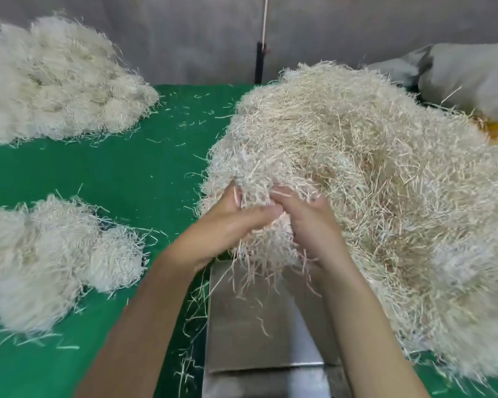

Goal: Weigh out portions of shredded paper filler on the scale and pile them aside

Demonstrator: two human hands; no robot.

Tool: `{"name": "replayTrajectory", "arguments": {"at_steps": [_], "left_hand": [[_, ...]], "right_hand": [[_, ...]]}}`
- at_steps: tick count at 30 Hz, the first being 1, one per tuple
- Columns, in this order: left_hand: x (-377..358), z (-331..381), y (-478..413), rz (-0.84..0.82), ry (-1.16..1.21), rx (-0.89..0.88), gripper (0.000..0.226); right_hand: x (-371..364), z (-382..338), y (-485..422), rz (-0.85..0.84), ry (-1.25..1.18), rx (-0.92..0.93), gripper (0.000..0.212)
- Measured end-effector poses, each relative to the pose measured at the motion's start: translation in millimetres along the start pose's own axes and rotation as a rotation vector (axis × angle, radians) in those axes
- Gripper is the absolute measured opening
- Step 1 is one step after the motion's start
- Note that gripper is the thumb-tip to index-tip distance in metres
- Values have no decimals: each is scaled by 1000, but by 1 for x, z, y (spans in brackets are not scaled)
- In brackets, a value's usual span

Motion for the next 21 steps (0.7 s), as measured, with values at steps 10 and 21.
{"name": "replayTrajectory", "arguments": {"at_steps": [10, 21], "left_hand": [[-14, 31, 29, 148, -332, -315, 100], [-23, -43, 51, 337, -844, -161, 59]], "right_hand": [[-16, 8, 20, -255, 538, 216, 19], [14, 41, 49, -495, 977, 256, 55]]}}
Point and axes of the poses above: each hand's wrist, its own y-axis away from the middle knuckle, its own x-axis out of the back of the hand, z = x × y, the point moved 10 cm from there along -y, towards the middle knuckle, and after that the axes turned 1 degree about -y, right-handed, at the moved point
